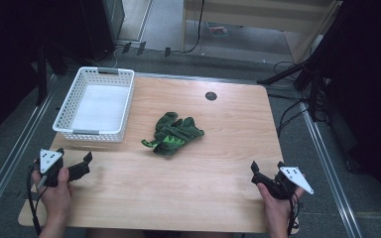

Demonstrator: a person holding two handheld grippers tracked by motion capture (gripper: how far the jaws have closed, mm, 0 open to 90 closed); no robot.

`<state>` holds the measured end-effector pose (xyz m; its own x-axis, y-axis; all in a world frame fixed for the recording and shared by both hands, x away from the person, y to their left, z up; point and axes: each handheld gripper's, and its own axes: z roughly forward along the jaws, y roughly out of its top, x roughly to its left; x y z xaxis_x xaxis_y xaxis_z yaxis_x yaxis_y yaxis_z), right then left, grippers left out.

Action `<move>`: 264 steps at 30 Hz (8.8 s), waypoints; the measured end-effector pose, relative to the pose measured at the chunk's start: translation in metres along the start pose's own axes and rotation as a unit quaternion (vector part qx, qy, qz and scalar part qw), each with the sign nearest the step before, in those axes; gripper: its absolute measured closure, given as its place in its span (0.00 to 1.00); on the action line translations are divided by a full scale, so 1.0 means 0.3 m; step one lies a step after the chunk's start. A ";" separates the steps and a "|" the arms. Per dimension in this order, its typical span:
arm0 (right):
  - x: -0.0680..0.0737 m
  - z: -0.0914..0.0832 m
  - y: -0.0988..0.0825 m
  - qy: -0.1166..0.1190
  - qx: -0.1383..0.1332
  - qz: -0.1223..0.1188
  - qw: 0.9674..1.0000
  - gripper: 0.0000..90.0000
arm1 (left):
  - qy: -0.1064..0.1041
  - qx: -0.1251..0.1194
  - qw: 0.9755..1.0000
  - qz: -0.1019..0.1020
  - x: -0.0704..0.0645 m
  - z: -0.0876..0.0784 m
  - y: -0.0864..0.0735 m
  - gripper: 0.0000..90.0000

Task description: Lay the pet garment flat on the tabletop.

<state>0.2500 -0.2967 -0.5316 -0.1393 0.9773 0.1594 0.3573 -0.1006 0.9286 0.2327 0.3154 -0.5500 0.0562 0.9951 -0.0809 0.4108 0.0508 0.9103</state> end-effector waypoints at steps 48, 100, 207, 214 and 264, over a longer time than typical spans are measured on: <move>0.749 0.393 0.143 0.226 0.092 -0.089 0.966 0.83 | -0.048 -0.051 0.997 0.046 -0.230 -0.055 0.118 0.07; 0.369 0.008 -0.051 0.179 0.182 -0.073 0.964 0.68 | -0.324 0.139 0.931 0.096 -0.752 0.133 0.027 0.37; 0.466 0.562 0.103 0.158 0.251 -0.109 0.949 0.97 | -0.210 0.192 0.954 0.092 -0.746 0.528 0.193 0.98; 0.472 0.560 0.104 0.159 0.210 -0.106 0.959 0.84 | -0.191 0.179 0.963 0.066 -0.720 0.524 0.210 0.83; 0.293 0.127 -0.064 0.170 0.178 -0.047 0.968 0.83 | -0.384 0.144 0.908 0.091 -0.576 0.022 0.066 0.83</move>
<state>0.2659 -0.2017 -0.5481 -0.4607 0.8553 0.2371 0.6152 0.1151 0.7799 0.2370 0.1437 -0.5208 0.7184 0.6276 -0.3000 0.5465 -0.2424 0.8016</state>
